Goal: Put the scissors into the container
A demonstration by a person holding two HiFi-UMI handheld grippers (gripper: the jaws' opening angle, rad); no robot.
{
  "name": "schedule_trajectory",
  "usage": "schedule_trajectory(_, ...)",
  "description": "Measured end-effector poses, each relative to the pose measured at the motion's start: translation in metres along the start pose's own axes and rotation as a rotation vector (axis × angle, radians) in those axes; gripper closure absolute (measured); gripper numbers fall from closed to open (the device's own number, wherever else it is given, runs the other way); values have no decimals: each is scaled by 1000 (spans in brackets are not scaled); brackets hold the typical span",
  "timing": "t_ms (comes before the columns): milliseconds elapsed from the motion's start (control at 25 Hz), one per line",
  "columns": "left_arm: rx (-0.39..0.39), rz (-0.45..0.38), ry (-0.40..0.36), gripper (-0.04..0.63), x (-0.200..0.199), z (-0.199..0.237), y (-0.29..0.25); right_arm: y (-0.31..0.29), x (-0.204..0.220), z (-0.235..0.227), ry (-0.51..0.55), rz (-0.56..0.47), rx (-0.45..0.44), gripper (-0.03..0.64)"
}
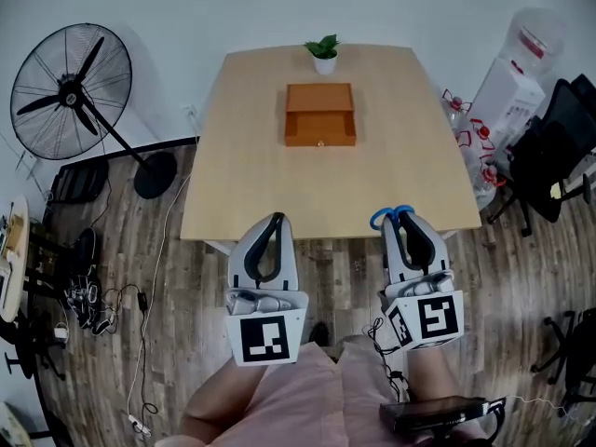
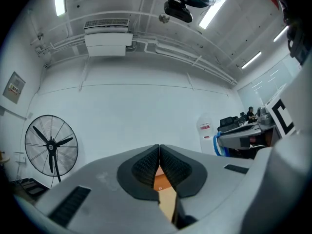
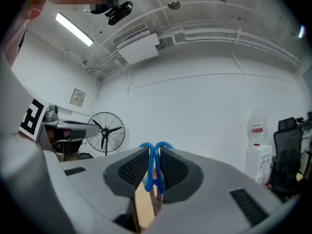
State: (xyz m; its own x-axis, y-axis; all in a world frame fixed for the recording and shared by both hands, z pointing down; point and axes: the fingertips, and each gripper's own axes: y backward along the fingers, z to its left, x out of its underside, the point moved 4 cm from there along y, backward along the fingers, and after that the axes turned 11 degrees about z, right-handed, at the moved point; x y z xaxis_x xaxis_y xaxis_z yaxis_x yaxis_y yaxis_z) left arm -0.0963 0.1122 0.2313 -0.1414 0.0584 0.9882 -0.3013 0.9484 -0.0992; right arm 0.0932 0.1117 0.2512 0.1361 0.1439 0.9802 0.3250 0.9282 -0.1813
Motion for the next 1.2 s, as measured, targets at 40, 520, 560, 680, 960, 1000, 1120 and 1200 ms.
schedule_trajectory(40, 6, -2, 2, 586, 0, 1, -5, -4, -2, -2, 1, -2, 5, 545)
schedule_trajectory(520, 75, 50, -13, 586, 12, -15, -64, -38, 8, -37, -37, 21, 43, 545)
schedule_trajectory(560, 78, 57, -20, 586, 13, -16, -72, -44, 10, -43, -42, 26, 43, 545)
schedule_trajectory(680, 88, 79, -37, 586, 14, -20, -101, -65, 16, -62, -65, 43, 44, 545)
schedule_trajectory(960, 80, 106, -69, 586, 7, -29, -178, -126, 18, -117, -104, 39, 21, 545)
schedule_trajectory(1000, 73, 106, -72, 586, 5, -30, -189, -136, 17, -124, -106, 35, 15, 545)
schedule_trajectory(1120, 43, 104, -77, 586, -2, -29, -219, -166, 8, -144, -101, 19, -18, 545)
schedule_trajectory(1200, 21, 94, -75, 586, -10, -26, -234, -184, -2, -152, -89, 5, -48, 545)
